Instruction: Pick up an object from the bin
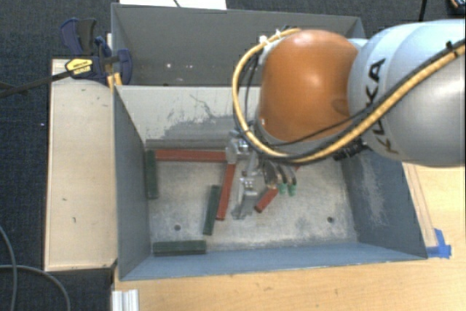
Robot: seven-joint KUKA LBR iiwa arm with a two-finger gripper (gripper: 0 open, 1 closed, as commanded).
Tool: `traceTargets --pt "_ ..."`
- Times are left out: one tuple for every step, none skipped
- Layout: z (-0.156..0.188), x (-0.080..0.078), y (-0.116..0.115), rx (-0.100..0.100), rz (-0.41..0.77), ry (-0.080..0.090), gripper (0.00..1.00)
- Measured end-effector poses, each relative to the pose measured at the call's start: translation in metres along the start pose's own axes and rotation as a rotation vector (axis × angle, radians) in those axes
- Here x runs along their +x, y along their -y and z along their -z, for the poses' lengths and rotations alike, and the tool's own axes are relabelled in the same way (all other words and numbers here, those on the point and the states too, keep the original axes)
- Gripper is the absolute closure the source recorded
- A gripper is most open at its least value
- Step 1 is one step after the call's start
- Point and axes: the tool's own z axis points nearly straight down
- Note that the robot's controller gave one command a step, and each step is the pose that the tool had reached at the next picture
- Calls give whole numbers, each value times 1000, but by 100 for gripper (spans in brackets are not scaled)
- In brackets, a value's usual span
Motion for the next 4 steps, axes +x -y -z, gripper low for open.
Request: traceTargets --pt "-102 18 34 3 147 -9 0" --pt "-179 -41 14 0 252 0 0" --pt "-176 -41 15 0 245 2 100" --pt "-176 -41 15 0 242 2 0"
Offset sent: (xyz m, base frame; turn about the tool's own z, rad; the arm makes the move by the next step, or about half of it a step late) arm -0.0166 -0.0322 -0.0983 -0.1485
